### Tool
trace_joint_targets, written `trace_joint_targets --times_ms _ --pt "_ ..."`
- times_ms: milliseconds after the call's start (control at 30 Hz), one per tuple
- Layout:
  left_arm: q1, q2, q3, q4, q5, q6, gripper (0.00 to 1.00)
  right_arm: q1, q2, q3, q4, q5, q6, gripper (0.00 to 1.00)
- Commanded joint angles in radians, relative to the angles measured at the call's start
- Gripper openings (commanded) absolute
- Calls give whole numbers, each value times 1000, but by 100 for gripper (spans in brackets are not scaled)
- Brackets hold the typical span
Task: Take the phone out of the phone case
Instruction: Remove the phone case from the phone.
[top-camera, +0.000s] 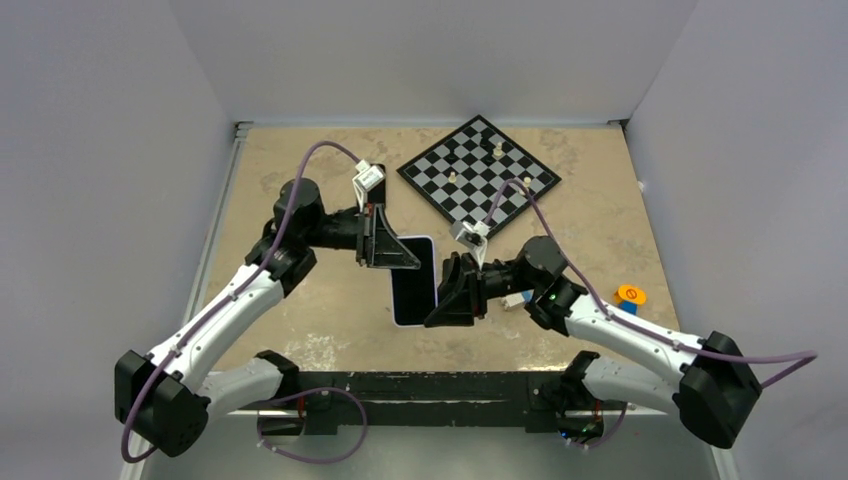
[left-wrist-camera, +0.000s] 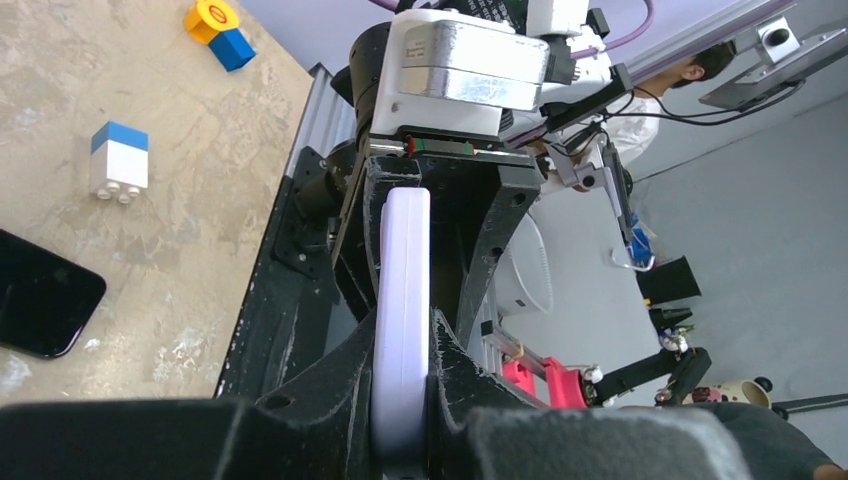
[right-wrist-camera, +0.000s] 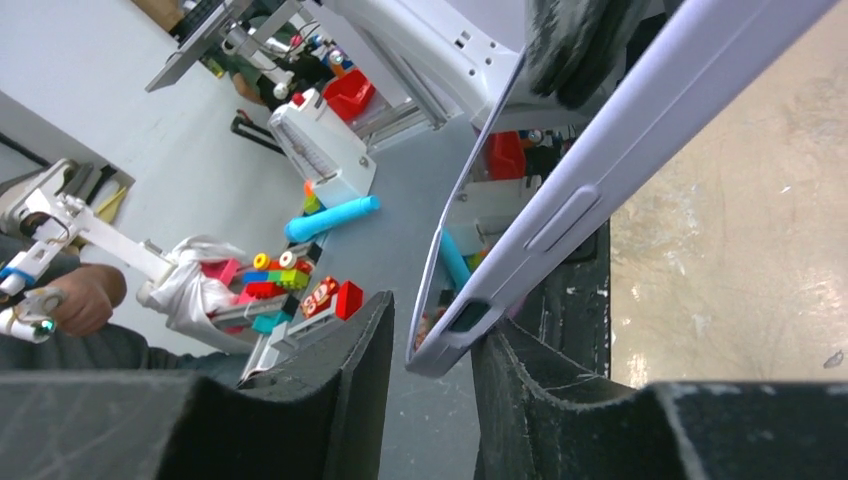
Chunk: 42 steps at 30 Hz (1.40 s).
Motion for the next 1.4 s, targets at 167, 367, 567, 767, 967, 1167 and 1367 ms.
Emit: trace_joint_targets --times_ms 167,367,567,767,967,1167,1367 --pt "87 79 144 24 9 54 0 -95 117 139 46 -62 -28 32" --pt "201 187 256 58 -8 20 0 -257 265 283 -1 -86 -10 51" --pt "262 285 293 241 31 -120 0 -285 416 385 121 -102 84 52" --pt "326 328 250 435 42 -275 0 -312 541 340 612 -69 428 45" --pt "340 342 213 582 52 -404 0 -313 676 352 1041 -69 743 34" --pt "342 328 183 613 49 -439 0 -311 592 343 785 -51 548 33" --pt "341 314 166 630 51 -467 0 -313 539 347 629 -87 420 24"
